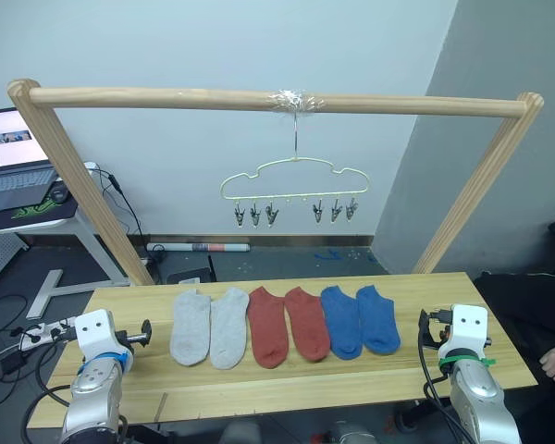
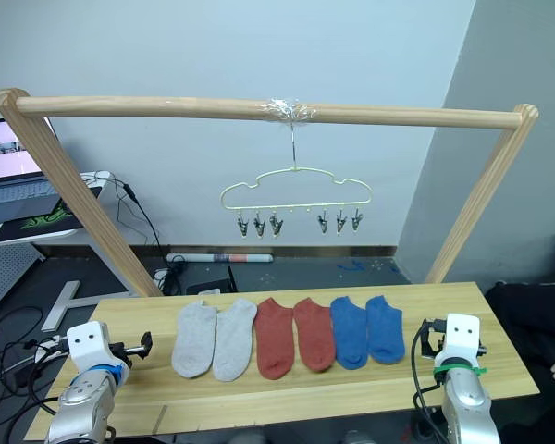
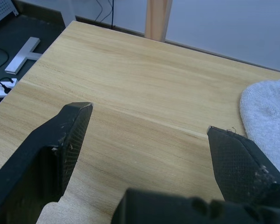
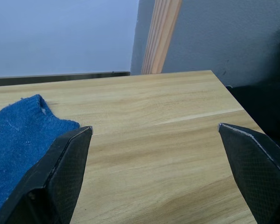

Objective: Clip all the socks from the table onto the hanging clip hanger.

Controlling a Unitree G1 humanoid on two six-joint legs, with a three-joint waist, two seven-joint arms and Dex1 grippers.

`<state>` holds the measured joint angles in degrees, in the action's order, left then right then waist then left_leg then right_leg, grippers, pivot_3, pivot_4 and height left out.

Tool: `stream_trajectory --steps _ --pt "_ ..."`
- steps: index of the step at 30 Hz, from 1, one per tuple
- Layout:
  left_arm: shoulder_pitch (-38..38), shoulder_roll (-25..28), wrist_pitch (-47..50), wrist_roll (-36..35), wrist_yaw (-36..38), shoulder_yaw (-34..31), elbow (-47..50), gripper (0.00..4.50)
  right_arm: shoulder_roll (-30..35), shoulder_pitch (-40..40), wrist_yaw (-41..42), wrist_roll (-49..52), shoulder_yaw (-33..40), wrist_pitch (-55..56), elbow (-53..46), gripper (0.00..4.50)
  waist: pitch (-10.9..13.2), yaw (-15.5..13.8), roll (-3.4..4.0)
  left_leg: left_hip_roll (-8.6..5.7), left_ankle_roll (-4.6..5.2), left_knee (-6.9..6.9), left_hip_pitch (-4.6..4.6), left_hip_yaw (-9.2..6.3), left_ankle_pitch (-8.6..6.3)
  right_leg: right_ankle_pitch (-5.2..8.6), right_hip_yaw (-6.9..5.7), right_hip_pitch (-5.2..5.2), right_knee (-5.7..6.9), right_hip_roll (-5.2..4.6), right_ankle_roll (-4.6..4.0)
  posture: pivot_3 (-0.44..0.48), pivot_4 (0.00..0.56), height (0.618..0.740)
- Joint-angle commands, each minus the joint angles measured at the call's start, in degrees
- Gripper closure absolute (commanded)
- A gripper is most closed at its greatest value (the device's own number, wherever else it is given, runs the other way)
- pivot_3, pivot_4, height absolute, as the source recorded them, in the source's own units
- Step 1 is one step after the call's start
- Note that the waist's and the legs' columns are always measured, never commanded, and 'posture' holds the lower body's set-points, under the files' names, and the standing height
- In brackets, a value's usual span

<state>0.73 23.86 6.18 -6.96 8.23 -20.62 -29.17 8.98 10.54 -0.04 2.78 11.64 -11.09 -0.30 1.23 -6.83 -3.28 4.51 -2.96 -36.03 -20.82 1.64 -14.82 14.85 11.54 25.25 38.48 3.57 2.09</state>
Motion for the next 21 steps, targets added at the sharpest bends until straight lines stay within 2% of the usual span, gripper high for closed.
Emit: stream_trajectory --steps 1,7,15,20,21 --pt "0.6 0.6 -0.8 -0.6 -0.2 -0.8 1.4 0.02 0.7 -1.0 -0.2 -0.6 0.4 0.6 -1.2 0.0 0.0 0.0 0.0 0.0 0.0 0.0 0.0 0.0 0.0 0.0 0.0 0.0 0.0 0.0 0.0 0.34 0.0 0.74" --pt "-0.1 0.7 -0.9 -1.4 -0.2 -1.7 2.7 0.02 0.7 -0.7 -0.2 -0.6 0.3 0.4 -1.7 0.0 0.0 0.0 0.0 0.0 0.0 0.0 0.0 0.0 0.0 0.0 0.0 0.0 0.0 0.0 0.0 0.337 0.008 0.74" --pt "-2.6 2.2 1.2 -6.6 4.3 -4.4 9.8 0.02 1.0 0.1 0.4 -1.1 -0.4 0.3 -2.5 0.0 0.1 0.3 0.11 0.02 0.0 0.0 0.0 0.0 0.0 0.0 0.0 0.01 -0.03 -0.01 0.0 0.335 0.025 0.74" --pt "-5.6 3.2 1.7 -10.4 10.5 -3.4 23.2 0.02 2.5 -0.9 2.6 -1.4 -1.5 0.2 -3.3 0.0 1.1 0.7 0.39 0.05 0.0 0.0 0.01 0.0 0.0 0.0 -0.03 -0.01 -0.18 -0.08 0.0 0.332 0.063 0.74" --pt "-6.0 3.1 2.7 -11.7 11.8 -2.6 27.0 0.44 3.1 -1.3 3.8 -1.4 -2.3 0.0 -3.8 0.0 1.2 0.7 0.42 0.07 0.0 0.01 0.0 0.0 0.0 0.0 -0.17 -0.07 -0.4 -0.18 0.0 0.332 0.063 0.74"
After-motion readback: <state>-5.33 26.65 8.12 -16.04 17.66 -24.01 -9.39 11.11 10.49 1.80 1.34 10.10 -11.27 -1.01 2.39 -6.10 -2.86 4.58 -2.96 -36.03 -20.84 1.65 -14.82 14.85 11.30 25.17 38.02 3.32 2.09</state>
